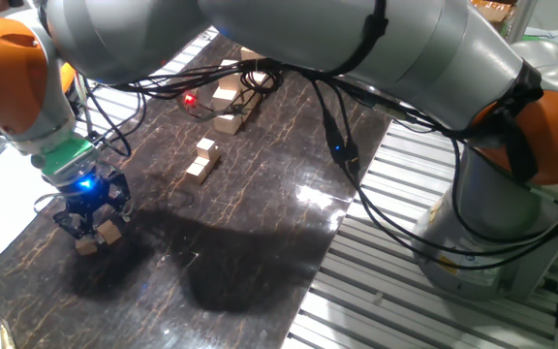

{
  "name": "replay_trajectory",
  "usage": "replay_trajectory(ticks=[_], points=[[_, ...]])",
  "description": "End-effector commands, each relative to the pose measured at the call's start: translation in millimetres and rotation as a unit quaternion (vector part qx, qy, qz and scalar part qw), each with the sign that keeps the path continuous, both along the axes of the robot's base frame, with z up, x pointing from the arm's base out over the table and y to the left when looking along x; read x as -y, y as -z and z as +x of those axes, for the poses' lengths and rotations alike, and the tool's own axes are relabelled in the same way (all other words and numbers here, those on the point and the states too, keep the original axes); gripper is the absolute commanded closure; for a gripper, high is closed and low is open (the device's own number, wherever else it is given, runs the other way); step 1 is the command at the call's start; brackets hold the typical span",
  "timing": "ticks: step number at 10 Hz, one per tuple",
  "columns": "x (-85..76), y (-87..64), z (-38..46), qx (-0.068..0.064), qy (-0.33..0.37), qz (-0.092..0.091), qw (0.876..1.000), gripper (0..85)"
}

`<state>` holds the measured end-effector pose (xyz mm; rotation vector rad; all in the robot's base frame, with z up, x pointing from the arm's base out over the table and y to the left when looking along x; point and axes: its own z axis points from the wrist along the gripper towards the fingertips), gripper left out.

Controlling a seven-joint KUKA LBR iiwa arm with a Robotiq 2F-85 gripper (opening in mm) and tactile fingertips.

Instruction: Stack the blocks into a pyramid shape

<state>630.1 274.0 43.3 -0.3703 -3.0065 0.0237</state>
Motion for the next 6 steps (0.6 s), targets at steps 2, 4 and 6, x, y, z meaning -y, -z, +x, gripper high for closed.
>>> replay_trajectory(ticks=[2, 4, 6], points=[[0.9, -0.4, -1.0, 0.0, 0.001, 0.004, 1.0, 44.7], [1.1, -0.3, -0.9, 0.003, 0.003, 0.009, 1.0, 53.3], [5.9, -4.5, -2.2, 0.009, 0.011, 0.001, 1.0, 49.3]])
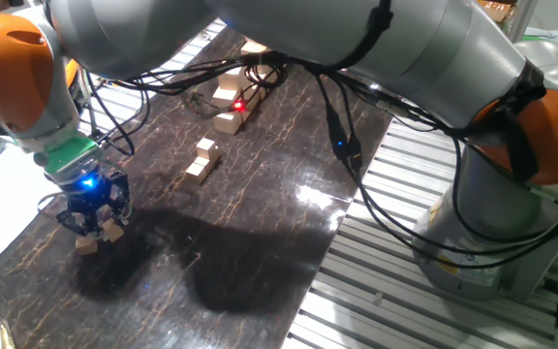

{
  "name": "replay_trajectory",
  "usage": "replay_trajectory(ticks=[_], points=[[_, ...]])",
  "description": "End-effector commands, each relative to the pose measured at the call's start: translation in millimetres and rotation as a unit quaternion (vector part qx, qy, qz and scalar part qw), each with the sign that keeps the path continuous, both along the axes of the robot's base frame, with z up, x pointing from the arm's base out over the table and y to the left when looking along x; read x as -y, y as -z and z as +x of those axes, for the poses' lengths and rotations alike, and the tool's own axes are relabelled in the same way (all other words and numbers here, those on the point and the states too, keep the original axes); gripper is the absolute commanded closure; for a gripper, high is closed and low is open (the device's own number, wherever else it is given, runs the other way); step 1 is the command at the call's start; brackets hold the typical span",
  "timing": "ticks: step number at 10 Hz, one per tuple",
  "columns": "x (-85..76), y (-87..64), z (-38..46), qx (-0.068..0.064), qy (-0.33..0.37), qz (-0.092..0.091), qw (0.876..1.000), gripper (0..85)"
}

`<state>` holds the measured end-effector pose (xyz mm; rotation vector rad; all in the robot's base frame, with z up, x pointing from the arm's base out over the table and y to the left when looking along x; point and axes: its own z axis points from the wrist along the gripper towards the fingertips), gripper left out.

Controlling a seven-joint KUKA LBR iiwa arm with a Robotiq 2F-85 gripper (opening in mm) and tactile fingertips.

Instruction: Stack the blocks into a pyramid shape

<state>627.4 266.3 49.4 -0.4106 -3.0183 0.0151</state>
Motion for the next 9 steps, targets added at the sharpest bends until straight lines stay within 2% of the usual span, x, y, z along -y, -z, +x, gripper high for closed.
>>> replay_trajectory(ticks=[1, 3, 5, 6, 7, 9], points=[[3.4, -3.6, -1.0, 0.0, 0.006, 0.0, 1.0, 52.3], [19.9, -17.2, -6.3, 0.003, 0.065, -0.003, 0.998, 54.0], [44.2, -28.9, -8.9, -0.003, 0.152, 0.014, 0.988, 54.7], [59.3, -32.4, -9.3, -0.004, 0.185, 0.016, 0.983, 55.3], [80.6, -34.9, -12.4, 0.002, 0.232, 0.021, 0.972, 56.0], [103.1, -34.0, -23.4, 0.014, 0.276, 0.006, 0.961, 56.3]])
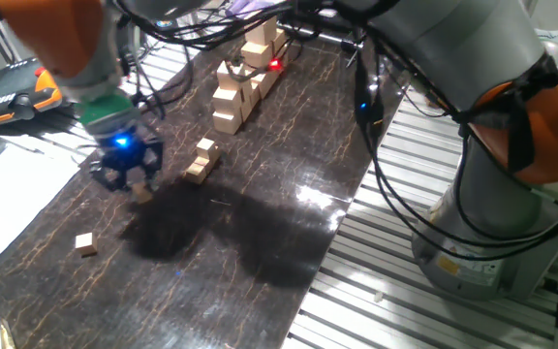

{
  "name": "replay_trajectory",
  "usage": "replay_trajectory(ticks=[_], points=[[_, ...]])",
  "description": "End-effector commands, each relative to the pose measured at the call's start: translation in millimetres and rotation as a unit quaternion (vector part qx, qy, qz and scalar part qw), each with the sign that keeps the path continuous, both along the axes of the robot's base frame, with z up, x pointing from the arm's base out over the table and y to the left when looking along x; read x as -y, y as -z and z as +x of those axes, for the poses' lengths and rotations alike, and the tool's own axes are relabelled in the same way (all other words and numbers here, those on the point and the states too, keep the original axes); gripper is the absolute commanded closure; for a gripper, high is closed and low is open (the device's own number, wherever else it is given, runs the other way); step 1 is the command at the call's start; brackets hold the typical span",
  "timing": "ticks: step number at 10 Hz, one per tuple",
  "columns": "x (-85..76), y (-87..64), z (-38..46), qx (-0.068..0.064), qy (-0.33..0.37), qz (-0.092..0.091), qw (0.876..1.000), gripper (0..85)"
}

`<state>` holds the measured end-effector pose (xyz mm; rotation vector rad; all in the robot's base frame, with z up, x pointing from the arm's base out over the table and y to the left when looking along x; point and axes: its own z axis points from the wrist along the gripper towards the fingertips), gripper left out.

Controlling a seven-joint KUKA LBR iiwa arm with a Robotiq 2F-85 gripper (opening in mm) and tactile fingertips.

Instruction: Stack the blocks into a pyramid shape

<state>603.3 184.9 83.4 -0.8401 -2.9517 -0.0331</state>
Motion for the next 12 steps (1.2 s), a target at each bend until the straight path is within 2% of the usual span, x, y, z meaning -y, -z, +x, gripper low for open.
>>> replay_trajectory(ticks=[1, 3, 7, 9, 10, 12], points=[[26.9, -0.2, -2.3, -0.001, 0.172, -0.002, 0.985, 56.3], [32.4, -2.1, -7.6, -0.003, 0.235, -0.01, 0.972, 56.3], [44.9, 1.9, -17.4, 0.004, 0.295, -0.009, 0.955, 55.0], [50.1, -1.2, -21.2, -0.004, 0.323, -0.008, 0.946, 54.7], [53.9, -2.8, -23.9, -0.01, 0.322, -0.005, 0.947, 54.7], [55.0, -4.0, -28.9, -0.011, 0.324, -0.009, 0.946, 54.7]])
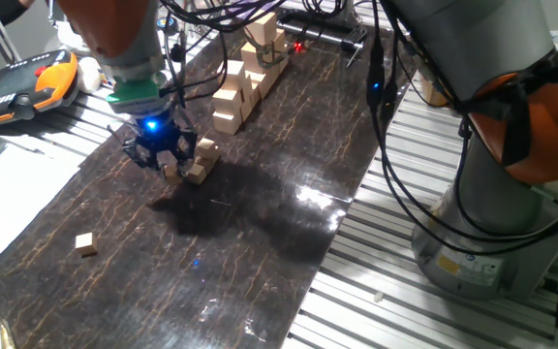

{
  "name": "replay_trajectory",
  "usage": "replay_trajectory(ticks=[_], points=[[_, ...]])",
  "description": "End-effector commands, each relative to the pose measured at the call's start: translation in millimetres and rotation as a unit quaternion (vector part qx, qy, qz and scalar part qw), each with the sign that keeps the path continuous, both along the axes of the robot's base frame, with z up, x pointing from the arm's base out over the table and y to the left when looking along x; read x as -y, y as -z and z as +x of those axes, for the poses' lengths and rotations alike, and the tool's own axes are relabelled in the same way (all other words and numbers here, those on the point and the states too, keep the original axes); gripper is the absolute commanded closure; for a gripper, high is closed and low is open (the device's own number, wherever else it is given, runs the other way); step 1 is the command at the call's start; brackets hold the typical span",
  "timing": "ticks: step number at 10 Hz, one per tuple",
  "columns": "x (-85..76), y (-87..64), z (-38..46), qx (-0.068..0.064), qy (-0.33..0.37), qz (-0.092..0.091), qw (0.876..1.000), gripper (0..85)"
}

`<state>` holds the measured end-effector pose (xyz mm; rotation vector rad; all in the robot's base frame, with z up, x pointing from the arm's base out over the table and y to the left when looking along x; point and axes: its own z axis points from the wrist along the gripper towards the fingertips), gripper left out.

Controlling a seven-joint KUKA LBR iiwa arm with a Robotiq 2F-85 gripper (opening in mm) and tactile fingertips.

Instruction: Stack the blocks into a pyramid shape

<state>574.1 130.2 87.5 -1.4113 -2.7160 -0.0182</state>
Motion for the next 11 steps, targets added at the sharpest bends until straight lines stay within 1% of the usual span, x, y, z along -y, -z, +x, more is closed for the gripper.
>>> replay_trajectory(ticks=[1, 2, 4, 5, 6, 7, 8, 9, 10, 11], points=[[-0.4, 0.3, -0.8, -0.001, 0.132, -0.001, 0.991, 54.7], [-2.4, 1.1, 0.3, 0.0, 0.131, -0.002, 0.991, 54.7], [-14.0, 5.1, 4.9, 0.007, 0.135, -0.001, 0.991, 55.7], [-14.0, 5.1, 4.9, 0.008, 0.13, 0.002, 0.991, 56.3], [-14.0, 5.1, 4.9, 0.006, 0.139, 0.001, 0.99, 56.7], [-14.0, 5.1, 4.9, 0.006, 0.157, -0.002, 0.988, 55.7], [-14.0, 5.1, 4.9, 0.012, 0.175, -0.014, 0.984, 54.7], [-14.0, 5.1, 4.9, 0.013, 0.195, -0.023, 0.98, 53.0], [-14.0, 5.1, 4.9, 0.01, 0.2, -0.023, 0.98, 52.0], [-14.0, 5.1, 4.9, 0.004, 0.196, -0.022, 0.98, 52.0]])
